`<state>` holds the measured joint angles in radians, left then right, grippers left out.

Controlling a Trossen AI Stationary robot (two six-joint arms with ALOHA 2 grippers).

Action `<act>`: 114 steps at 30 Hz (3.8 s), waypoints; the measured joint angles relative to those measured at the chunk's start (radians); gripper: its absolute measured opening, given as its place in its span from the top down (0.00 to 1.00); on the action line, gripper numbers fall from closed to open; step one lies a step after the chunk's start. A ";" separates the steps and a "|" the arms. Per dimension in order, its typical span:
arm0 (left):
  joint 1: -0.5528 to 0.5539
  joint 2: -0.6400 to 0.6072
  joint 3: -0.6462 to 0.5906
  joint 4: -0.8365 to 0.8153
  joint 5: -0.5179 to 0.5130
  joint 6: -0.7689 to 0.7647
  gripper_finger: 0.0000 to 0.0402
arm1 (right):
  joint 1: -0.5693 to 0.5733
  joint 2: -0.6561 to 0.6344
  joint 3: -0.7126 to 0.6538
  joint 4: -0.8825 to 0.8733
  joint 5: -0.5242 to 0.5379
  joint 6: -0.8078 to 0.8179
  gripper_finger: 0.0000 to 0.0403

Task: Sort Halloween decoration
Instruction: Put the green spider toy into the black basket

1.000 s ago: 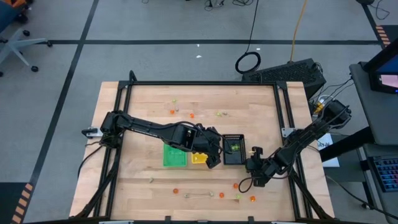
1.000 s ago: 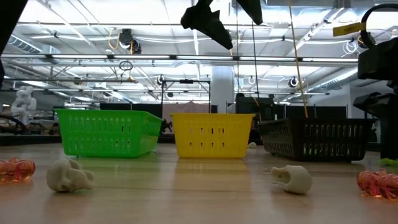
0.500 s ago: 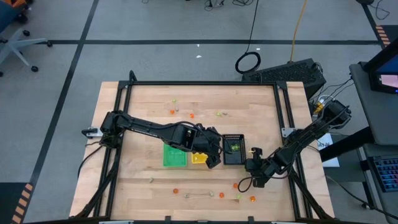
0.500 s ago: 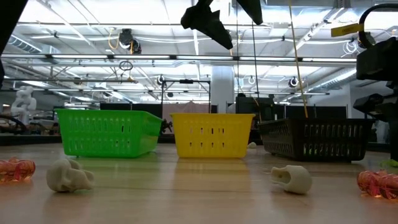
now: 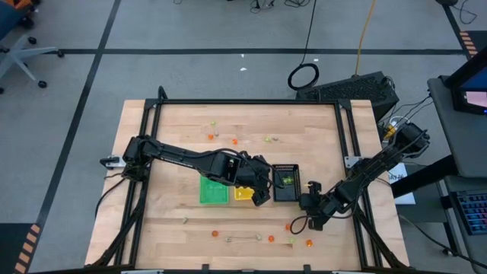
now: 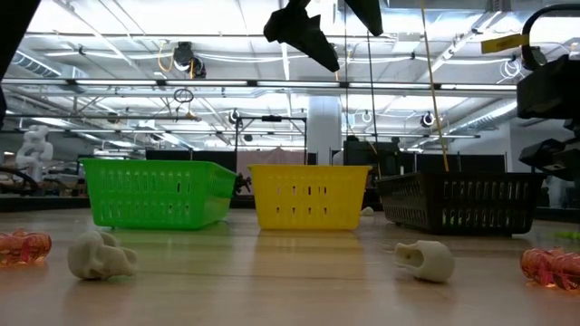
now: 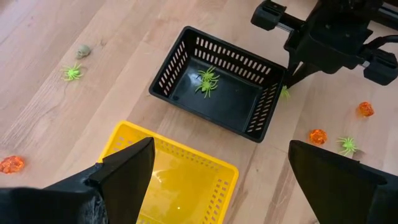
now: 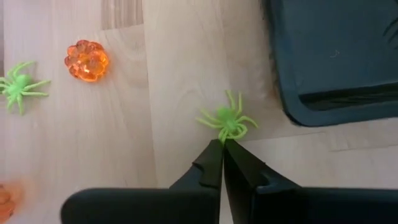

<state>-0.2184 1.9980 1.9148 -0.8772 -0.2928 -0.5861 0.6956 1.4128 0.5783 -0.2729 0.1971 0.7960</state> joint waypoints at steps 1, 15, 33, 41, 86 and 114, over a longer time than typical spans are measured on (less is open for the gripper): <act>0.000 0.000 0.000 0.000 0.000 0.000 0.08 | 0.000 0.000 0.005 -0.001 -0.013 -0.003 1.00; 0.000 0.000 0.000 0.000 0.000 0.000 0.08 | 0.015 -0.024 0.110 0.005 -0.177 -0.024 1.00; -0.002 -0.021 0.000 -0.018 0.007 -0.011 0.08 | 0.000 -0.467 0.199 -0.070 -0.009 -0.061 1.00; -0.003 -0.057 0.000 -0.011 0.006 -0.008 0.08 | -0.049 -0.614 0.199 0.069 0.072 -0.177 1.00; -0.025 -0.286 0.000 -0.159 -0.096 -0.004 0.08 | -0.255 -0.613 0.199 0.258 -0.018 0.190 1.00; 0.043 -0.286 0.000 -0.138 -0.085 0.026 0.08 | -0.421 -0.414 0.199 -0.200 -0.044 0.187 1.00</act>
<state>-0.1749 1.7119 1.9148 -1.0150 -0.3775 -0.5604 0.2750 0.9987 0.7769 -0.4726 0.1532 0.9826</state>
